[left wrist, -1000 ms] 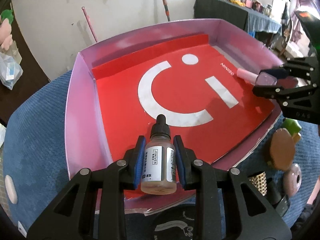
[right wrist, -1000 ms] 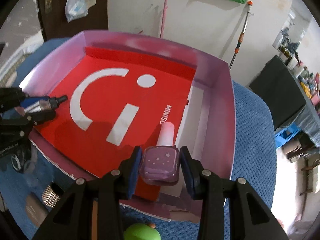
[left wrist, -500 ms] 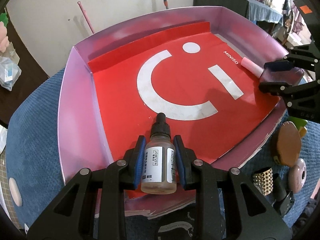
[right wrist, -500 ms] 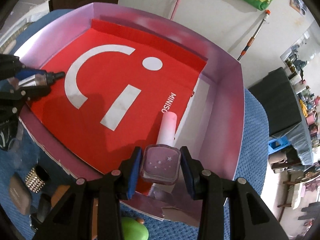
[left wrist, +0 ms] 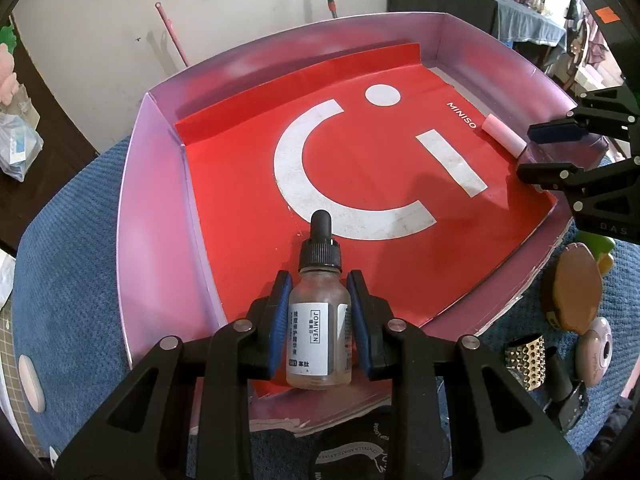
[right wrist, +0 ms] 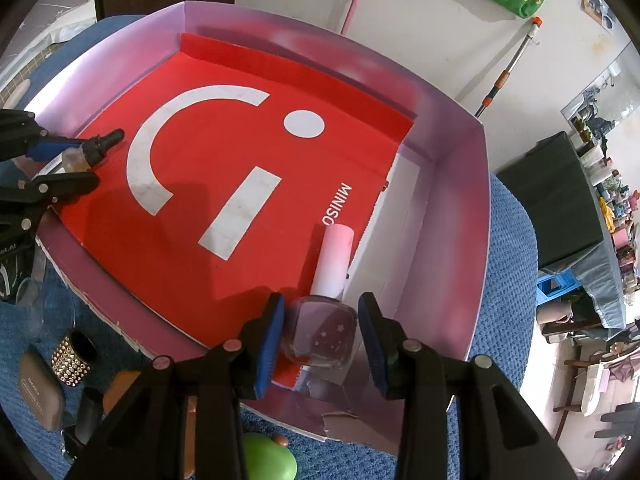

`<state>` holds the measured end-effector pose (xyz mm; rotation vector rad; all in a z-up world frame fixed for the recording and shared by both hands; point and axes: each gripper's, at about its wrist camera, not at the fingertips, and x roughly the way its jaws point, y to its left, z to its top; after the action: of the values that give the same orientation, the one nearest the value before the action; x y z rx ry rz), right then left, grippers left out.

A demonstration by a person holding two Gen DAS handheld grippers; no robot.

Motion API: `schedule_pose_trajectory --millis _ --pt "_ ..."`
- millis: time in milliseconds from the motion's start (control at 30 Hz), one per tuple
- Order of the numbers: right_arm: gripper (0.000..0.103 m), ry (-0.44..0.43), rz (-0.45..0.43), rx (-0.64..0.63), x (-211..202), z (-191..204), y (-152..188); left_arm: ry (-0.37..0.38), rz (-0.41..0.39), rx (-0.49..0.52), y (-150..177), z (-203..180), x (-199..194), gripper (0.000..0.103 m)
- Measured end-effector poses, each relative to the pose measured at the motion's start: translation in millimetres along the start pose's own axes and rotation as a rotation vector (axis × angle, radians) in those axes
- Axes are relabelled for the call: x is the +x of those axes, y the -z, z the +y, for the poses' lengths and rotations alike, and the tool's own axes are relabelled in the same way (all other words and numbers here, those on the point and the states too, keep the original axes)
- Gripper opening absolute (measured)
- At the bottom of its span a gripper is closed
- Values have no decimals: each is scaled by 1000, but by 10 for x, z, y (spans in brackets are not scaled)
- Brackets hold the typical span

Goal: Organize rigid objects
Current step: 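Lower the dropper bottle into the pink box with the left tool while the right tool places the nail polish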

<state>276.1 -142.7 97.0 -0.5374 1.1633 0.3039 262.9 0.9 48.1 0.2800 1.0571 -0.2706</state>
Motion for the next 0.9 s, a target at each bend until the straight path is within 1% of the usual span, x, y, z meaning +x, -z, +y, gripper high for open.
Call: schedule_pose_trajectory --millis 300,433,567,700,900 --pt "41 -7 2 4 0 -12 -8 0 -5 7 22 -5 -17 27" --pt "44 -18 0 11 -9 -14 -12 0 -6 2 16 9 -17 27" --pt "50 -28 -2 10 -9 7 -7 -3 -6 0 9 -7 -15 27" --pt "51 -31 -4 15 -16 19 -2 -4 -5 -2 -5 -12 -15 27" --pt "52 -42 -8 28 -35 -1 -8 22 -11 -24 -23 37 -44 27"
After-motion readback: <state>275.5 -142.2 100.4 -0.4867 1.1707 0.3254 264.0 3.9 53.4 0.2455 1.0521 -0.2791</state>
